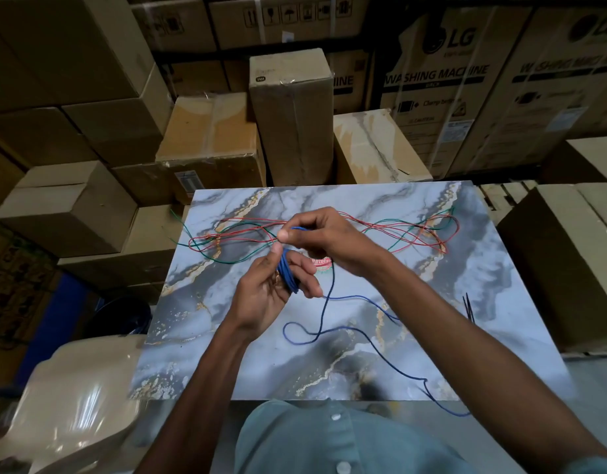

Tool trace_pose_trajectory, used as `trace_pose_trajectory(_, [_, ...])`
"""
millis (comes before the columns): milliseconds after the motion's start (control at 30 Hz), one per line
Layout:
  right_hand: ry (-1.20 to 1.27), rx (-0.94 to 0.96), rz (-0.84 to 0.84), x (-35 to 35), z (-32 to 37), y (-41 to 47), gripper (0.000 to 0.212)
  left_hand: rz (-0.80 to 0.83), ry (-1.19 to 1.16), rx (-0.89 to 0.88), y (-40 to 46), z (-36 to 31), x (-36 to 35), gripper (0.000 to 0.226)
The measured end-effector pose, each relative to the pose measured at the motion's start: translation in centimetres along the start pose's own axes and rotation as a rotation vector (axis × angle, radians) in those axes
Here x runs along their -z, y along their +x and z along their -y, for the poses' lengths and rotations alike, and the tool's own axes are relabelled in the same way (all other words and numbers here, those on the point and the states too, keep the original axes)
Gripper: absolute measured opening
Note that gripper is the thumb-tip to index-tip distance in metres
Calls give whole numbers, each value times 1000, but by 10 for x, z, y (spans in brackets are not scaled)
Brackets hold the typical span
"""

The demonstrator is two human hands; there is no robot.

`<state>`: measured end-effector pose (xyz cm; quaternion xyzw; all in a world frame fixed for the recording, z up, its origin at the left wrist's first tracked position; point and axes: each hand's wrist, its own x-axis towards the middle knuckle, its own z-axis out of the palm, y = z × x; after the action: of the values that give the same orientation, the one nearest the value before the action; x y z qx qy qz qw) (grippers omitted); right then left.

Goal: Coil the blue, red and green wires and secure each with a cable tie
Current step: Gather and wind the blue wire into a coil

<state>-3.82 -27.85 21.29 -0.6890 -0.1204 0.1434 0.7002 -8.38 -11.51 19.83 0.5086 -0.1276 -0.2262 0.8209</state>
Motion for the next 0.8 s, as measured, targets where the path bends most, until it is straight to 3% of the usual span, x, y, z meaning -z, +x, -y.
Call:
trace_pose_trajectory(133, [181,-28,16,-24,-18,5,25,-76,-46,-82,-2,-4,3,58])
trace_pose_trajectory(233, [349,-67,19,-41,-28,6,49,-121,-54,-114,0,-5,6,56])
trace_pose_trajectory(400, [302,-284,-126,-41,-65,11,14,-176,-154,-143,4,-17,17,43])
trace_pose_trajectory(533, [262,-342,-138,-39,-81,-4,21,-226,-111,-170,12,-18,23,57])
trace_pose_trajectory(800, [154,-289,-78,-39,-74,-29,24,-289,-10,-236,25,-10,40,53])
